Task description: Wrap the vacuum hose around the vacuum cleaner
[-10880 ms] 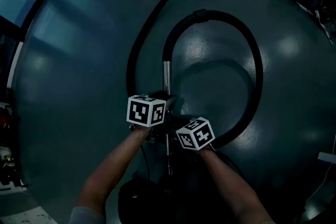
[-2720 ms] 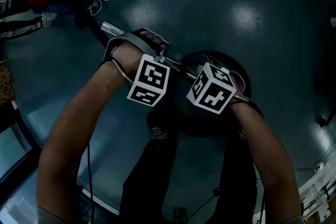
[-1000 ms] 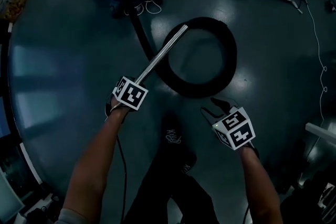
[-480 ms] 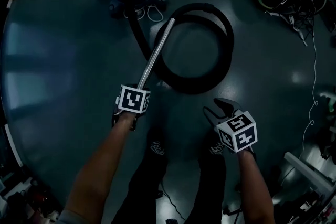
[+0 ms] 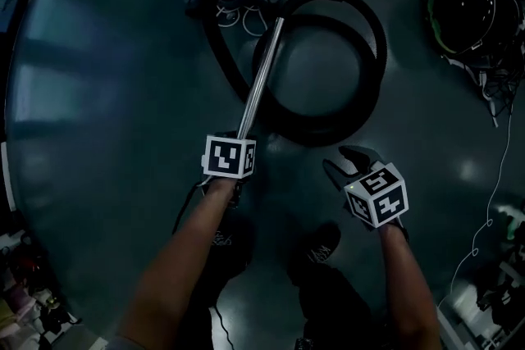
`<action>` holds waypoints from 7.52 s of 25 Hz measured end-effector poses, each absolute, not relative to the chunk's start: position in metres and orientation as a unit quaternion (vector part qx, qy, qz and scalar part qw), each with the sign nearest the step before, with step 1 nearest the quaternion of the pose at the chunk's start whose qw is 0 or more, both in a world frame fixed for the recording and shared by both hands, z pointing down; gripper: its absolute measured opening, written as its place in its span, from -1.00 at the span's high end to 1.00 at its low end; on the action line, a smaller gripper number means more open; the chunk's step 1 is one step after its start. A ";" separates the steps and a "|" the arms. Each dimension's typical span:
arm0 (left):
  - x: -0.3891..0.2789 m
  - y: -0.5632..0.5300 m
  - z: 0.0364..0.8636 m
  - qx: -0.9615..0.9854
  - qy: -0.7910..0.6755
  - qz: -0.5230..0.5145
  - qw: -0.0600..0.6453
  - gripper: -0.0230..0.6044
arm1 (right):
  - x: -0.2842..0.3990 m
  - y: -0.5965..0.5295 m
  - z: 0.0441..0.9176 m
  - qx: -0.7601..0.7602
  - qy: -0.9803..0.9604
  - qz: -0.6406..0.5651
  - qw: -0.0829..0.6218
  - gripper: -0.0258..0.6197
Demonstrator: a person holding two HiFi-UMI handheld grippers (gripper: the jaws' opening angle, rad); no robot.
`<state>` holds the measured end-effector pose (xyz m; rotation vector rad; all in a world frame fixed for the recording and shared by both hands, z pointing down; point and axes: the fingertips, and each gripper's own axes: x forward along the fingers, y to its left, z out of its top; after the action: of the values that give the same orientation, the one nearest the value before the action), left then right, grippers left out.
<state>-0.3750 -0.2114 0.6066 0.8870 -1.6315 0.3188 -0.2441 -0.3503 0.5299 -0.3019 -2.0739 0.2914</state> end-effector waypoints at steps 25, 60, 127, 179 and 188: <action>-0.366 -0.315 0.744 0.335 -0.745 0.026 0.577 0.40 | -0.360 -0.410 0.639 -0.176 -0.874 0.029 0.451 0.40; -0.352 -0.330 0.724 0.459 -0.729 0.127 0.491 0.16 | -0.350 -0.423 0.687 -0.196 -0.853 0.037 0.482 0.40; -0.101 -0.170 -0.096 0.730 -0.652 0.057 0.198 0.91 | -0.105 -0.184 -0.083 -0.014 -0.971 0.120 0.207 0.91; -0.086 -0.071 -0.274 0.710 -0.700 0.046 0.054 0.91 | -0.065 -0.100 -0.286 -0.013 -0.998 0.053 0.037 0.91; -0.089 -0.068 -0.282 0.706 -0.706 0.038 0.043 0.91 | -0.066 -0.095 -0.297 -0.017 -0.998 0.049 0.024 0.91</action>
<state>-0.0894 -0.0683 -0.2819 2.1595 -2.1588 0.1172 -0.0660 -0.0953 -0.2966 -0.0522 -3.0884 0.1522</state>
